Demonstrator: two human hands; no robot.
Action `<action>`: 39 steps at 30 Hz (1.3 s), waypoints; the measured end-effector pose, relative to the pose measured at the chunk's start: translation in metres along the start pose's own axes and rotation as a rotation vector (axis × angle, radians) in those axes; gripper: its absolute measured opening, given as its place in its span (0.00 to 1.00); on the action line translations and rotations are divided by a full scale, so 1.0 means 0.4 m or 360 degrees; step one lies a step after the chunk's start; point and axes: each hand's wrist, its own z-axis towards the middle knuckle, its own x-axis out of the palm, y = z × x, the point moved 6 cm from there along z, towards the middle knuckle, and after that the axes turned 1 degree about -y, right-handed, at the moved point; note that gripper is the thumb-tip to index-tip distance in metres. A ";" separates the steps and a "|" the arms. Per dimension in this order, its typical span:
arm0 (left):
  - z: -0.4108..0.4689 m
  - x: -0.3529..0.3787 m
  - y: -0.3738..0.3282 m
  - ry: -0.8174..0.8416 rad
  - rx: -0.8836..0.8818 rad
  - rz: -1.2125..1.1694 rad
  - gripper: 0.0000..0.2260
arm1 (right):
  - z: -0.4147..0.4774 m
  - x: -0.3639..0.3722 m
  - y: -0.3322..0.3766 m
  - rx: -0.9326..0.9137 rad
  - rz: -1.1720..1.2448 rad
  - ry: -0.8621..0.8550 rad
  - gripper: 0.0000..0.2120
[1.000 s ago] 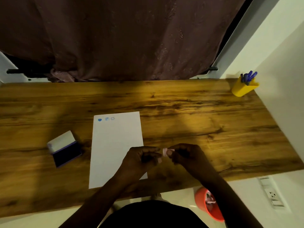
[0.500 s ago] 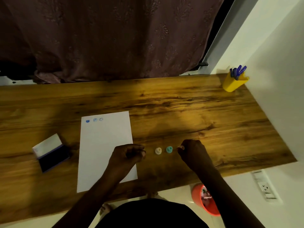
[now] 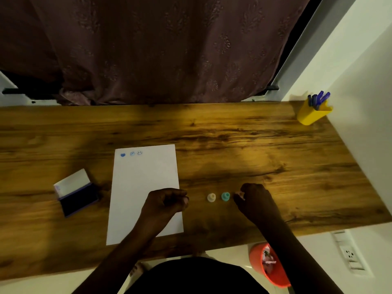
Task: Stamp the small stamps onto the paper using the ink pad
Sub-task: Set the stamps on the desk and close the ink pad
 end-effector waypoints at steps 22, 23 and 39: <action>-0.123 -0.641 0.115 -0.0991 0.0114 -0.0030 0.08 | 0.036 0.071 0.757 -0.0654 0.0615 0.0261 0.12; -0.123 -0.680 0.130 -0.1067 0.0095 -0.0035 0.11 | 0.038 0.098 0.794 -0.0659 0.0639 0.0311 0.12; 0.010 -0.839 0.150 -0.0935 -0.0056 0.0661 0.06 | 0.131 0.321 1.090 -0.0593 0.0619 0.0439 0.09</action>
